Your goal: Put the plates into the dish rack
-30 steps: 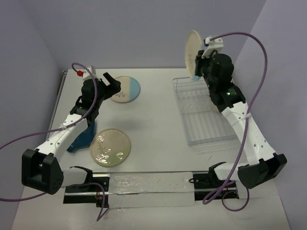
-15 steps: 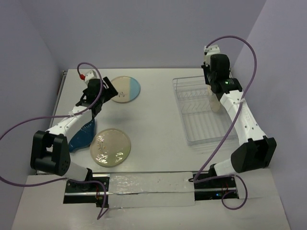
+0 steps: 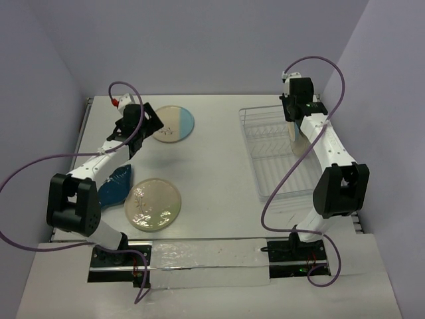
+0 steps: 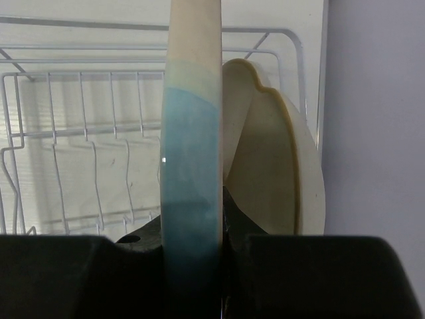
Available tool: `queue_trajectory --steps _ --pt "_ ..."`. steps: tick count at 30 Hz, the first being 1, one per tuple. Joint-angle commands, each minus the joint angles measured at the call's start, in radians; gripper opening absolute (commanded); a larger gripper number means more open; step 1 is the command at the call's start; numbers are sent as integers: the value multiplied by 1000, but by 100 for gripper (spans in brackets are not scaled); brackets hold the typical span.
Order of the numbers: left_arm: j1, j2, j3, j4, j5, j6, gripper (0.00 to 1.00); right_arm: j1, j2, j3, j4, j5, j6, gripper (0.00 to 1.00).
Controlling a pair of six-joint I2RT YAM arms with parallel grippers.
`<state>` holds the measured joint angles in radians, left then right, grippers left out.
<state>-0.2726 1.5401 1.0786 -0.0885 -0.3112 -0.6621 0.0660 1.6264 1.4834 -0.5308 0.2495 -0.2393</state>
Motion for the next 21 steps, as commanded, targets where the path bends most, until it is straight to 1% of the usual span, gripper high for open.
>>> queue_trajectory --steps 1,4,10,15,21 --pt "10 19 69 -16 -23 1 99 -22 -14 94 84 36 36 0" --pt "10 32 85 -22 -22 -1 99 -32 3 100 68 18 87 0" --pt "10 61 109 -37 -35 -5 99 -37 22 122 61 59 124 0" --pt "10 75 121 -30 -25 -1 99 -32 11 214 61 157 92 0" --pt "10 81 124 -27 -20 3 99 -16 -7 239 63 204 56 0"
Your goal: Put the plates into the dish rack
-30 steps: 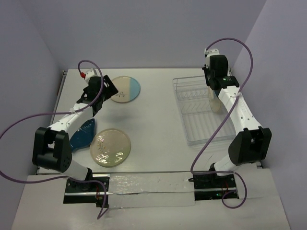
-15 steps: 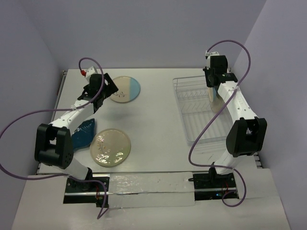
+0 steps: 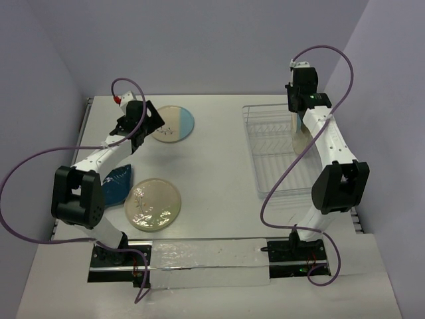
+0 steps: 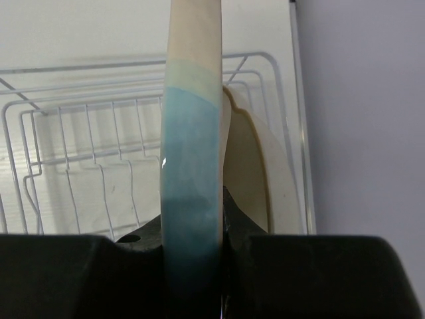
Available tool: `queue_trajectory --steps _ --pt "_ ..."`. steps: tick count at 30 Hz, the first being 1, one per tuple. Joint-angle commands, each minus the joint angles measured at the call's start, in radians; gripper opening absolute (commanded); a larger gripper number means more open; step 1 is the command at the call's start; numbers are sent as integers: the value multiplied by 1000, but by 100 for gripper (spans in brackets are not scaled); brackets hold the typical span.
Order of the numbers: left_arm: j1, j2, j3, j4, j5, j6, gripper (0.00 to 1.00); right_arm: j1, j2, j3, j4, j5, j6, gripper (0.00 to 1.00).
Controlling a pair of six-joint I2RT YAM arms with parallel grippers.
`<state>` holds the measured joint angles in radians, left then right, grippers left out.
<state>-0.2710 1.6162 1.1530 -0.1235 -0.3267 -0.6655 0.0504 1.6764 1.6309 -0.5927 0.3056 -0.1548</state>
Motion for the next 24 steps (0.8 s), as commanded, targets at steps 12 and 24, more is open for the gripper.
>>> queue_trajectory --steps 12,24 --pt "9 7 58 -2 -10 10 99 12 -13 0 121 143 -11 0" --pt "9 21 76 -25 -44 11 99 -11 11 -40 68 -27 -117 0"
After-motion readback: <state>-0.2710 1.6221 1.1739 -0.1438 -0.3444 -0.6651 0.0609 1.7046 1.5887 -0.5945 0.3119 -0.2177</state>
